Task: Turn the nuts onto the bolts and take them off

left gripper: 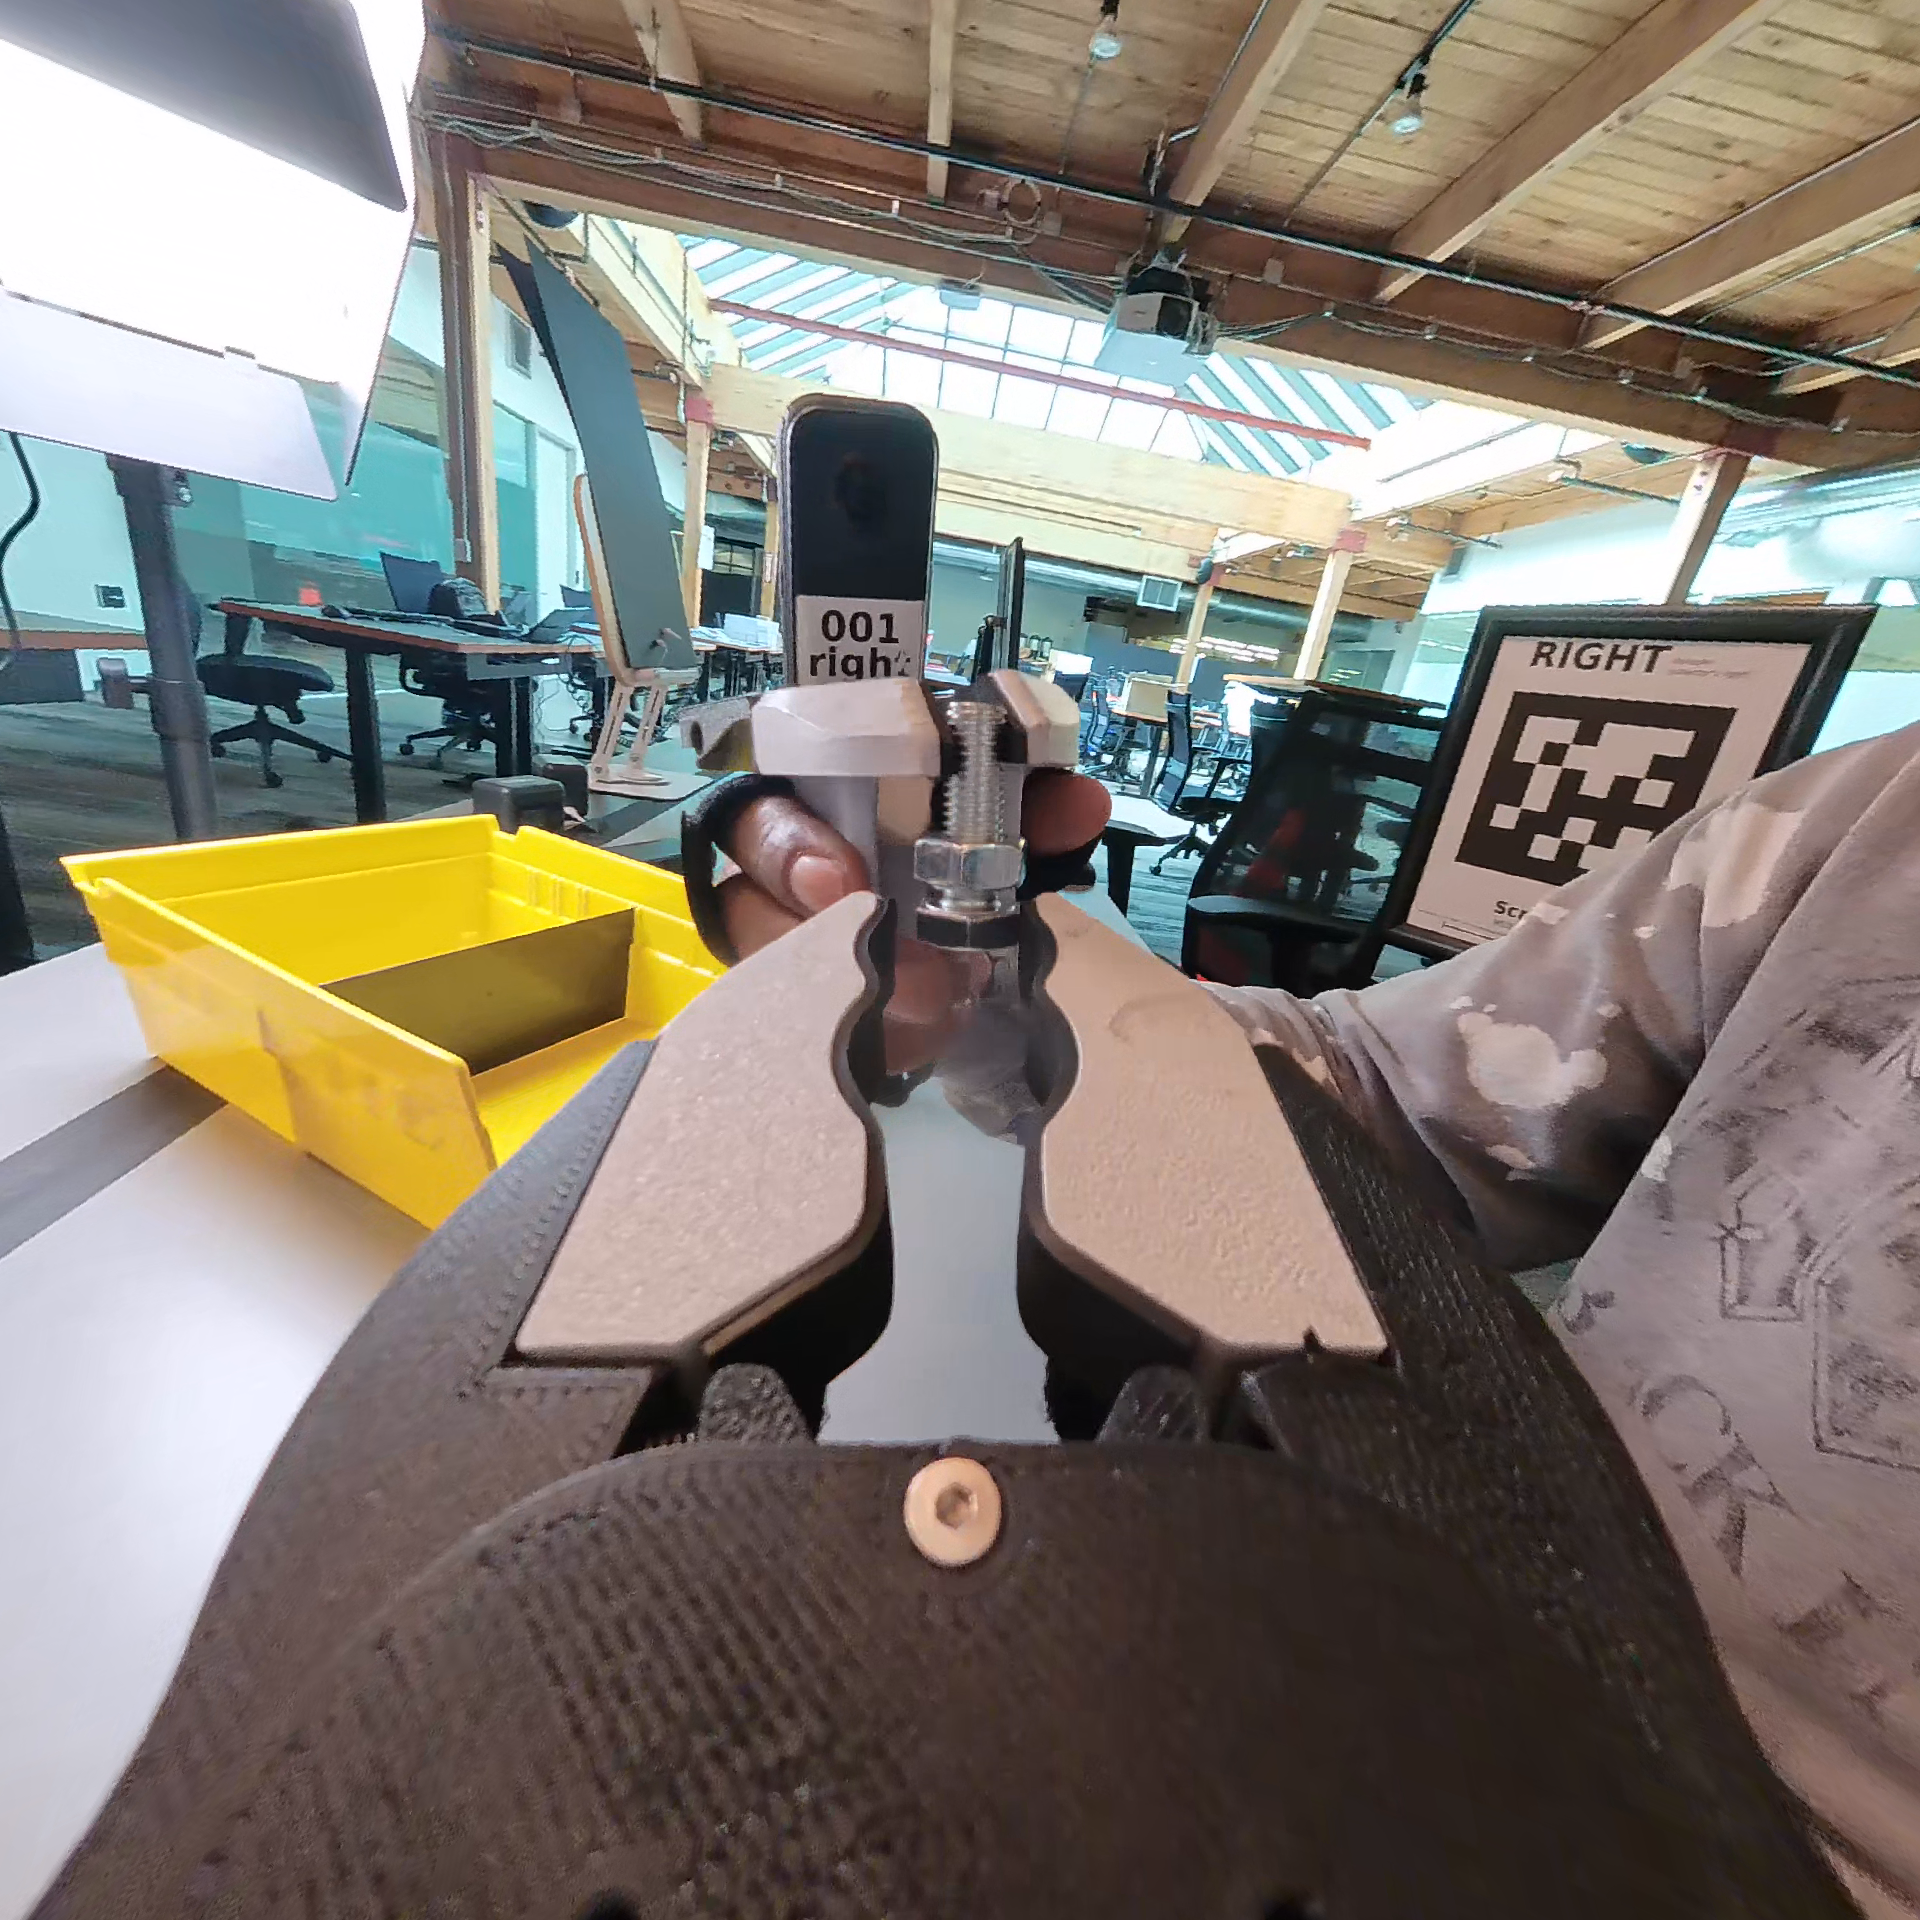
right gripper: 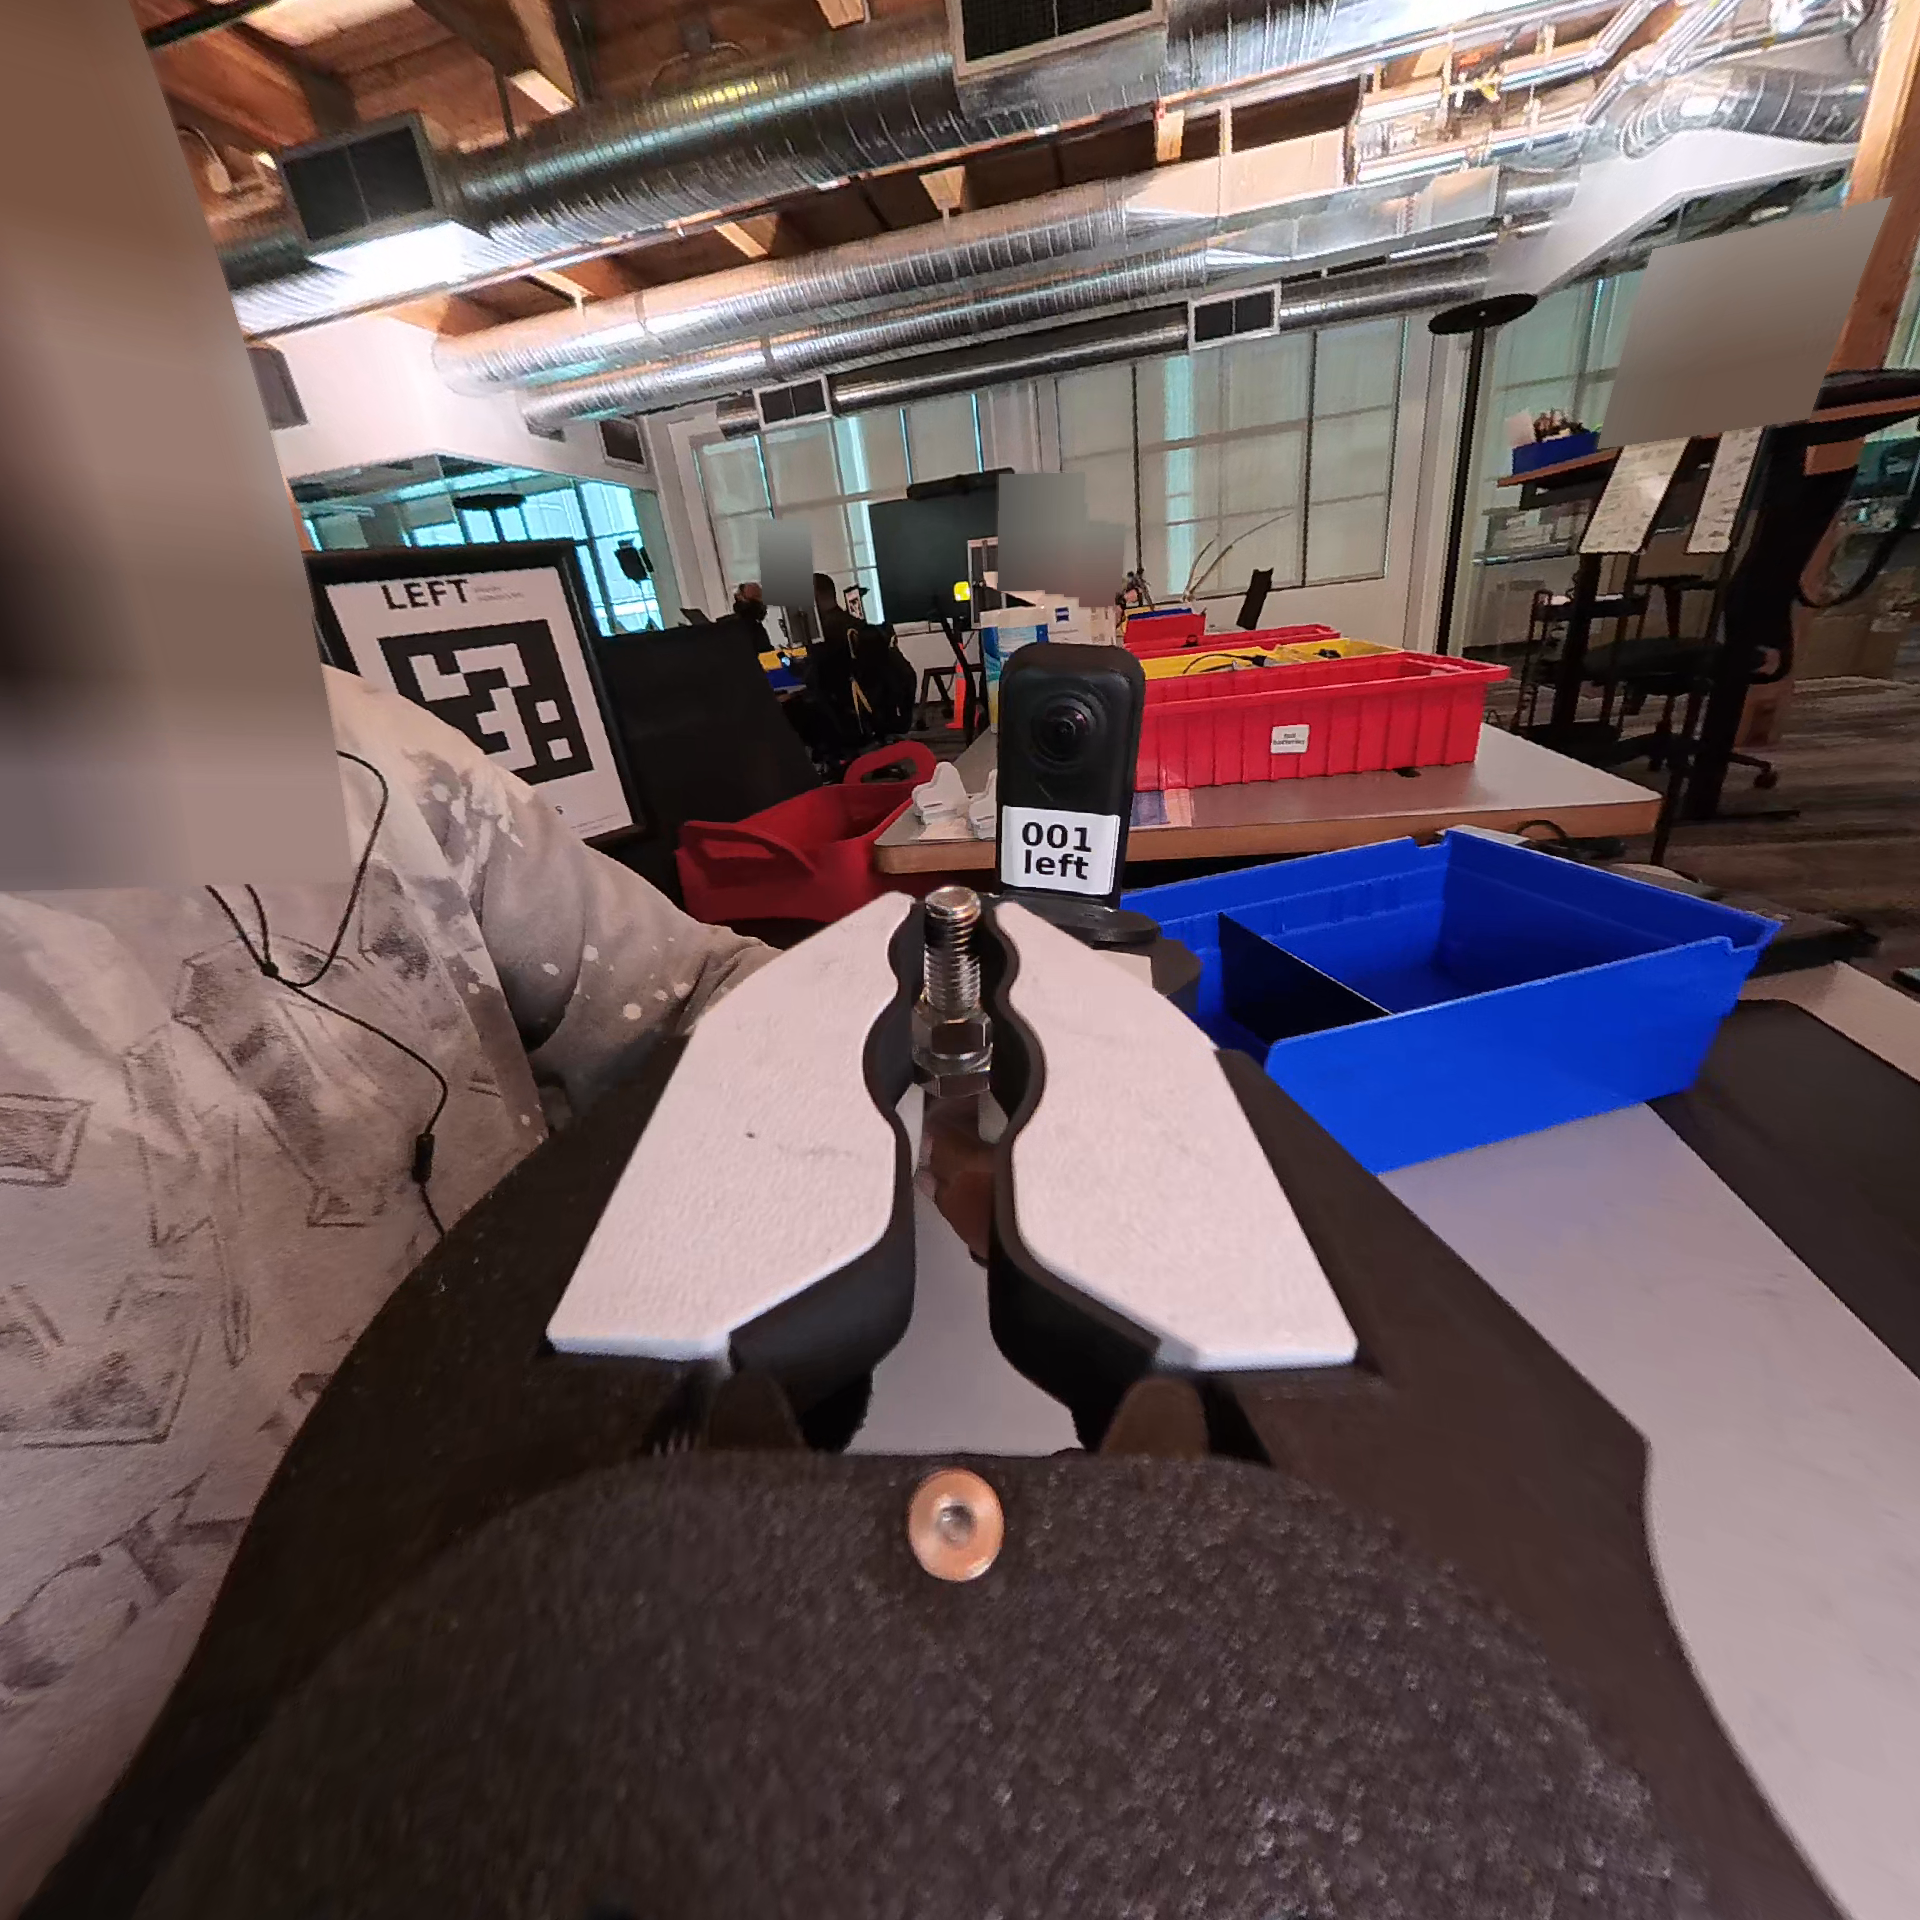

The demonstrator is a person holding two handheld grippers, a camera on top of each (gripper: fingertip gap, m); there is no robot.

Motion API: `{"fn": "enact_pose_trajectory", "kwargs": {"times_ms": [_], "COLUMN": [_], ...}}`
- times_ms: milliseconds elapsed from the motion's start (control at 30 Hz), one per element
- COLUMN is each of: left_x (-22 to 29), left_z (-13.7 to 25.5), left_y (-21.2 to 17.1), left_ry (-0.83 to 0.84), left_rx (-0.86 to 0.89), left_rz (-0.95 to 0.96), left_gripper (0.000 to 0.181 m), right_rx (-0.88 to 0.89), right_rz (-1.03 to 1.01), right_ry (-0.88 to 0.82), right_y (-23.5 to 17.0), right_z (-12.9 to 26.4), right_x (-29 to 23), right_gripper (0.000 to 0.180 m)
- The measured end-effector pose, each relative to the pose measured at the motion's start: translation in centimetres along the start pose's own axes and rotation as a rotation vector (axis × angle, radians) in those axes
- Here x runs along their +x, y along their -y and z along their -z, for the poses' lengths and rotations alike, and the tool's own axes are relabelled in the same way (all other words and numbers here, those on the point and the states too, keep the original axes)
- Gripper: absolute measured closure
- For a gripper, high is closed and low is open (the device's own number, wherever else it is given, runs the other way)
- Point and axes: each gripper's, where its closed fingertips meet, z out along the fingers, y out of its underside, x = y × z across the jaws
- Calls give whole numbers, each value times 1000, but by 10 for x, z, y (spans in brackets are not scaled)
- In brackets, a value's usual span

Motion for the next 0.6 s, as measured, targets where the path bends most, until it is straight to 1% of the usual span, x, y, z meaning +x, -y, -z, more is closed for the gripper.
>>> {"fn": "enact_pose_trajectory", "kwargs": {"times_ms": [167, 533, 600], "left_x": [6, 21, 17], "left_z": [-2, -4, -6], "left_y": [1, 1, 2], "left_ry": [-22, -90, -61], "left_rx": [-5, -26, -22], "left_rz": [-7, -10, -15], "left_gripper": [162, 162, 162], "right_rx": [-3, 1, 3], "right_rz": [6, -31, -29], "right_ry": [15, 97, 74], "right_y": [2, 4, 5], "right_z": [0, -2, -2], "right_x": [-5, -18, -15], "right_gripper": [170, 170, 170]}}
